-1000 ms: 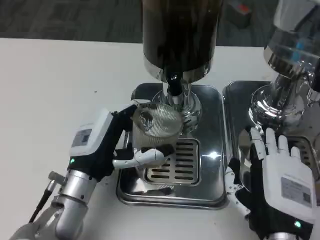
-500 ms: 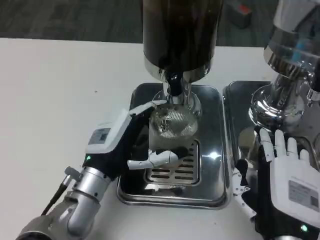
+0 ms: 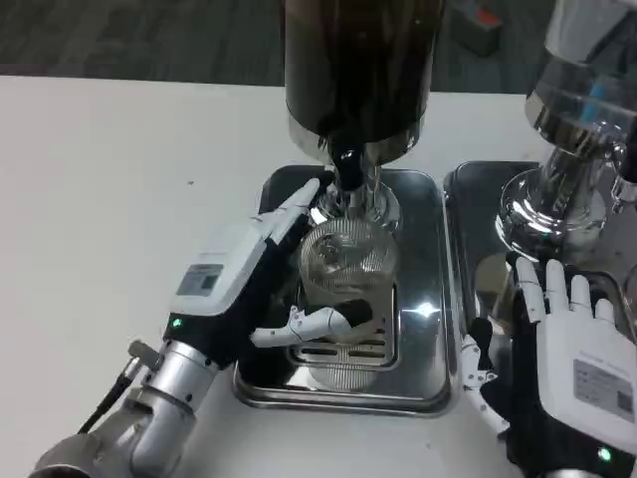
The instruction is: Grasp the cup under the faucet to collect the drink, then remove the cup.
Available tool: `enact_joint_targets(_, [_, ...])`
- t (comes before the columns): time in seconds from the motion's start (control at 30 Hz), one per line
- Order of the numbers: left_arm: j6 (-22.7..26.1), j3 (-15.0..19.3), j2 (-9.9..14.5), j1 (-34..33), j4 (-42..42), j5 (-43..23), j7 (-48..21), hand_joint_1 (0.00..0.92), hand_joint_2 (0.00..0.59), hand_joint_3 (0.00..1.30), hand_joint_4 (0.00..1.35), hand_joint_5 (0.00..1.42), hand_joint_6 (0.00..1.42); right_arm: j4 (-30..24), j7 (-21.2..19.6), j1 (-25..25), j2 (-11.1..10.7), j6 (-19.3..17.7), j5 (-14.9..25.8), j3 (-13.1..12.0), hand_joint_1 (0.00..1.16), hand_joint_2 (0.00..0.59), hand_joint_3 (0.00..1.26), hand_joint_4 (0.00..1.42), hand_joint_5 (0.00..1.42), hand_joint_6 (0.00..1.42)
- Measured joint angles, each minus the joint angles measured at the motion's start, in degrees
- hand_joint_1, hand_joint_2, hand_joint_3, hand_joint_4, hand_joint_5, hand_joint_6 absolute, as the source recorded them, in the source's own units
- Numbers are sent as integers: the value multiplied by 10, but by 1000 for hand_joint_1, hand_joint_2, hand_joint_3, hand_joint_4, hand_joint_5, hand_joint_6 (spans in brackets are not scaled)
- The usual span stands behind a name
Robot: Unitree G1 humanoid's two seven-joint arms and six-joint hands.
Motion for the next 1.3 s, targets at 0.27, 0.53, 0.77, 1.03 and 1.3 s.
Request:
enact_joint_targets(0.27, [6,15,6,26,-5,-21,-6,0,28,0,8,310,212,9,1,-12,-1,-4,9,0,317,562,73,0,0,0])
enact_joint_targets(0.53, [-41,93,48,79,-45,-137,-93,0,72,0,0,138,67,12,6,-24,-23,-11,-6,7,326,555,23,0,0,0])
enact_joint_targets(0.77, [-82,144,55,97,-55,-240,-253,0,77,0,0,51,0,21,6,-26,-73,-37,-8,3,334,554,0,0,0,0])
enact_joint_targets(1.03, [-146,200,57,137,-143,-317,-330,0,80,0,0,66,40,36,11,-27,-95,-45,-7,-9,338,554,0,0,0,0])
enact_joint_targets(1.3, [-122,209,58,149,-273,-479,-517,0,78,0,0,32,34,43,13,-32,-95,-54,-6,-10,341,554,0,0,0,0])
